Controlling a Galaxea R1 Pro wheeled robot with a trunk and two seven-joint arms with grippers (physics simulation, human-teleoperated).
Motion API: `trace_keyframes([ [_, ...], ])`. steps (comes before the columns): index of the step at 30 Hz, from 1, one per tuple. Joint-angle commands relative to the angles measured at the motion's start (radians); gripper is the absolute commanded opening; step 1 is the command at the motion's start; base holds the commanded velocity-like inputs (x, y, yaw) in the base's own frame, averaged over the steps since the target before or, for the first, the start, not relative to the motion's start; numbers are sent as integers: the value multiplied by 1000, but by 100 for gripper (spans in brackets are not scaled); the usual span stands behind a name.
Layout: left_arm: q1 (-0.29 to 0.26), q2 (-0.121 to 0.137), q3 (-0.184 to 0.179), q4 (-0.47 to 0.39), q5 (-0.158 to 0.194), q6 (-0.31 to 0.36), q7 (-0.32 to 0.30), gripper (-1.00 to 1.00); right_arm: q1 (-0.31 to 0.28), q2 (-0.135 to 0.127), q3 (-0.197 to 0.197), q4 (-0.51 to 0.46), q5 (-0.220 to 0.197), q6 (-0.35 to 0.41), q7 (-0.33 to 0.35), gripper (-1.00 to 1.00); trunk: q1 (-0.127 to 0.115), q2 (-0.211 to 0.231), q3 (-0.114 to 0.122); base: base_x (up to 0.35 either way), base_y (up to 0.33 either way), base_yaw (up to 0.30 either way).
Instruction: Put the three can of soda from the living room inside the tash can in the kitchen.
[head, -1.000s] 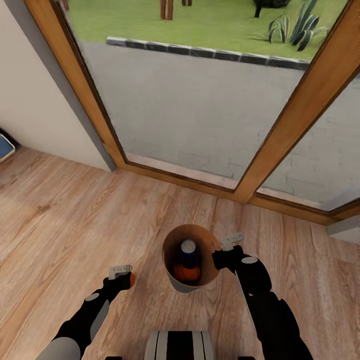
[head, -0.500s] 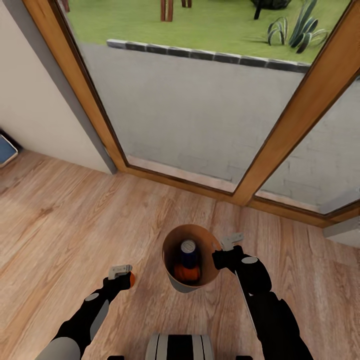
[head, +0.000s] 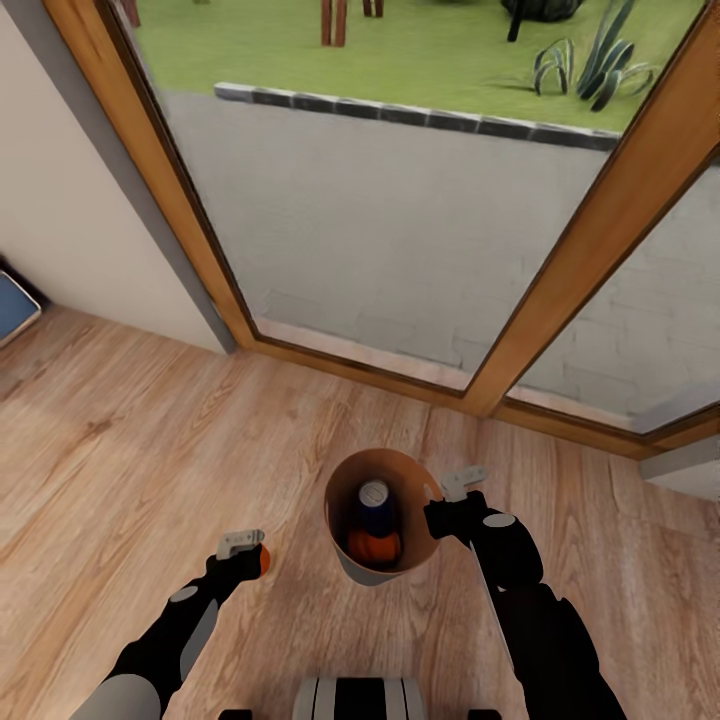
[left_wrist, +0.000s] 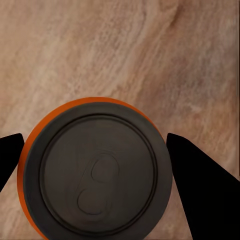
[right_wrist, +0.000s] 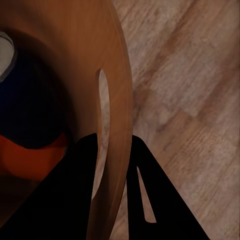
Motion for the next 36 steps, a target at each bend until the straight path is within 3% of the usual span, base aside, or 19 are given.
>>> trace_keyframes([
  [1,0,0,0,0,0,1,-2,-100,0,0,0,0,-20,2,3,-100,-4,7,3,0,0,0],
  [36,0,1,0,-1,0,5,-3,-100,0,0,0,1,-21,2,3,-100,-138,252,113,0,0,0],
])
